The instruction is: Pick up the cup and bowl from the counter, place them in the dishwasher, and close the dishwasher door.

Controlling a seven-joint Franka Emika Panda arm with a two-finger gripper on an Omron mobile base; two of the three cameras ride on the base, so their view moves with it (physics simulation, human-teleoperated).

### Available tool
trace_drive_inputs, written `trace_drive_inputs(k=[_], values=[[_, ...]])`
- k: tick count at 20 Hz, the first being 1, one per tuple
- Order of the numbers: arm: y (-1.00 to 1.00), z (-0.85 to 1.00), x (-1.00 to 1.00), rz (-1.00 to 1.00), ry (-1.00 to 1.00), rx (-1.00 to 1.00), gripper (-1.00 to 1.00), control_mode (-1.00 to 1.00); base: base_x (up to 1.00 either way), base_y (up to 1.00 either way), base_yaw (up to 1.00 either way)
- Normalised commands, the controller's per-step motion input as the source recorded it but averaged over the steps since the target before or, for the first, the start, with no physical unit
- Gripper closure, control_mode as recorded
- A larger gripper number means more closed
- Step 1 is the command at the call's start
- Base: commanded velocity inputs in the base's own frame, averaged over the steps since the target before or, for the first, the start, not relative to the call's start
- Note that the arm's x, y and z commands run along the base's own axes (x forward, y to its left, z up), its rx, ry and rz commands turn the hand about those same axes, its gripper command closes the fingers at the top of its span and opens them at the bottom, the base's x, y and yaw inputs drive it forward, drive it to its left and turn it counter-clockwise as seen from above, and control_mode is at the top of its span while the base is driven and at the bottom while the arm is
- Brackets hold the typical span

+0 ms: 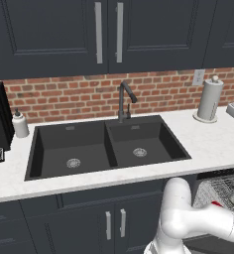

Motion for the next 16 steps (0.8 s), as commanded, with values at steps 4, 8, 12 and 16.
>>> trace_drive_inputs(k=[4,8,12,16], values=[[0.43,-0.12,0.00,0.00,-0.09,0.02,-1.00,-1.00,0.00,0.00,0.00],[0.48,-0.23,0.00,0.00,-0.11,0.00,-1.00,-1.00,0.00,0.00,0.00],[0.56,-0.27,0.03,0.00,-0.13,0.00,-1.00,-1.00,0.00,0.00,0.00],[0.57,-0.30,0.19,0.00,-0.14,0.00,-1.00,-1.00,0.00,0.00,0.00]])
